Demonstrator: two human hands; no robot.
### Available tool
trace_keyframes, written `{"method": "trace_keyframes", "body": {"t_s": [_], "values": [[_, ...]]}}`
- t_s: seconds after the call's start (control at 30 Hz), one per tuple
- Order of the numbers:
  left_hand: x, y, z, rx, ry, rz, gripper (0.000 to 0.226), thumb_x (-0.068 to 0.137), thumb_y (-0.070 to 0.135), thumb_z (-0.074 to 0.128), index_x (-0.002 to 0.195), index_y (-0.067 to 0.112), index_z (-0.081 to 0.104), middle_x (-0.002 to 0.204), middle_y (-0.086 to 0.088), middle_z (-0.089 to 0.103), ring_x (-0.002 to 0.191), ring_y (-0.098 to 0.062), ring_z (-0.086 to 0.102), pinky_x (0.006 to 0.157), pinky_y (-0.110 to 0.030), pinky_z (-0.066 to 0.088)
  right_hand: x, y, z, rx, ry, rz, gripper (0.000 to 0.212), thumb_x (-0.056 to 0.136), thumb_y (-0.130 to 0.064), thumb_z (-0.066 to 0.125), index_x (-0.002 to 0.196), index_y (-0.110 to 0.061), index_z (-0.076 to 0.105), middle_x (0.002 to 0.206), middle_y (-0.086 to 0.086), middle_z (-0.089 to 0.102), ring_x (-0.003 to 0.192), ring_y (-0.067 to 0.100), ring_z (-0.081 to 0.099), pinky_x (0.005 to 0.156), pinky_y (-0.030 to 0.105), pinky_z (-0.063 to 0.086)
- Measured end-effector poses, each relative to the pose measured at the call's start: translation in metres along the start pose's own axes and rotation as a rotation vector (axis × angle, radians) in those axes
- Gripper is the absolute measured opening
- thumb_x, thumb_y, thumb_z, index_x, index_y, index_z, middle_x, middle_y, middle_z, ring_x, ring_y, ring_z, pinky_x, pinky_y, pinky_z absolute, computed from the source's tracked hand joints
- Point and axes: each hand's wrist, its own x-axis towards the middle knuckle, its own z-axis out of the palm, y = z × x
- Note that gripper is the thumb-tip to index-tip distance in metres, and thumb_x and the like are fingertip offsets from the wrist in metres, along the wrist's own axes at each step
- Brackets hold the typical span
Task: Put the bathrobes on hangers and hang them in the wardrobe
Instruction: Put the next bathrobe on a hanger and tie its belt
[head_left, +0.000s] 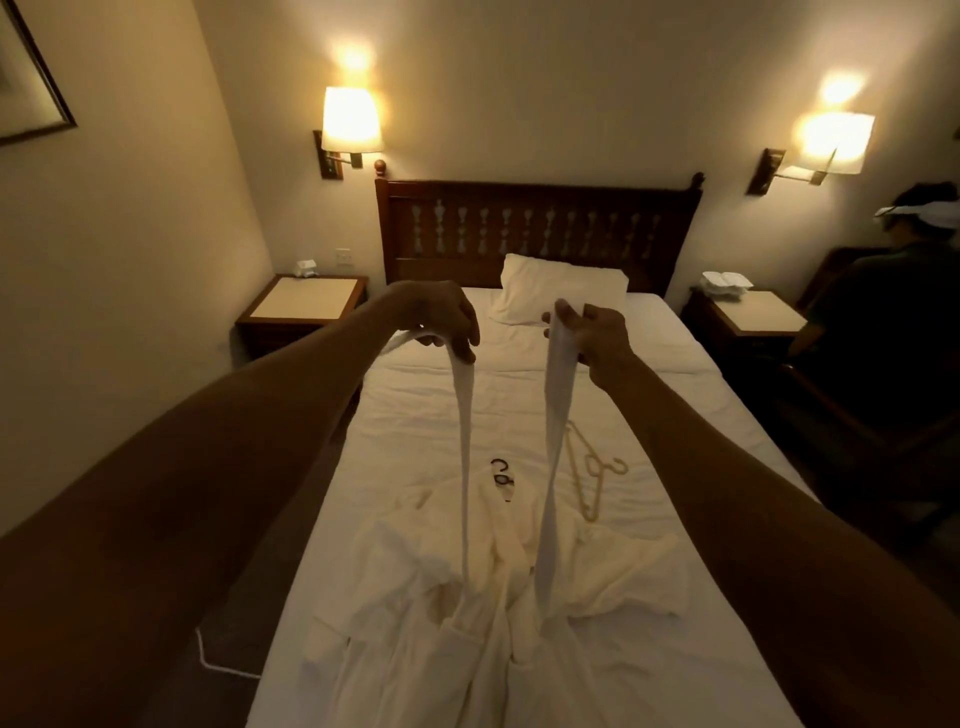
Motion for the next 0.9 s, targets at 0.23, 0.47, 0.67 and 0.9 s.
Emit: {"method": "trace_keyframes", "body": {"t_s": [0.23, 0.47, 0.67, 0.9], "values": [[-0.019, 0.011, -0.04, 0.265, 0.102, 0.101, 0.02, 0.08, 0.018, 0.08, 0.098, 0.018, 0.072, 0.105, 0.0, 0.064, 0.098, -0.016, 0.058, 0.071, -0.02, 0.049, 0.004, -0.016, 0.0, -0.108, 0.053, -0.119, 0.038, 0.1, -0.029, 0.05, 0.12, 0.002, 0.06, 0.107, 0.014, 0.071, 0.085, 0.023, 0.069, 0.08, 0.032, 0.057], [-0.011, 0.009, -0.052, 0.196, 0.634, 0.22, 0.029, 0.072, 0.014, 0.085, 0.091, 0.015, 0.063, 0.095, 0.001, 0.06, 0.088, -0.017, 0.063, 0.068, -0.022, 0.049, -0.003, -0.012, 0.01, -0.24, 0.031, -0.191, 0.036, 0.099, -0.029, 0.054, 0.121, -0.001, 0.059, 0.104, 0.009, 0.073, 0.091, 0.026, 0.069, 0.09, 0.044, 0.054], [-0.012, 0.006, -0.049, 0.549, 0.281, 0.067, 0.053, 0.071, 0.029, 0.087, 0.114, 0.01, 0.065, 0.112, -0.004, 0.062, 0.103, -0.021, 0.06, 0.089, -0.033, 0.054, 0.002, -0.025, 0.013, -0.328, 0.045, -0.287, 0.026, 0.096, -0.024, 0.058, 0.107, -0.003, 0.068, 0.095, 0.01, 0.074, 0.078, 0.023, 0.071, 0.084, 0.044, 0.057], [-0.032, 0.028, -0.083, 0.807, -0.098, -0.187, 0.036, 0.062, 0.05, 0.085, 0.083, 0.031, 0.063, 0.1, 0.001, 0.066, 0.098, -0.021, 0.064, 0.096, -0.041, 0.053, 0.006, -0.052, 0.015, -0.499, 0.057, -0.381, 0.029, 0.089, -0.036, 0.067, 0.107, -0.014, 0.074, 0.107, 0.007, 0.071, 0.099, 0.025, 0.064, 0.087, 0.043, 0.054]]}}
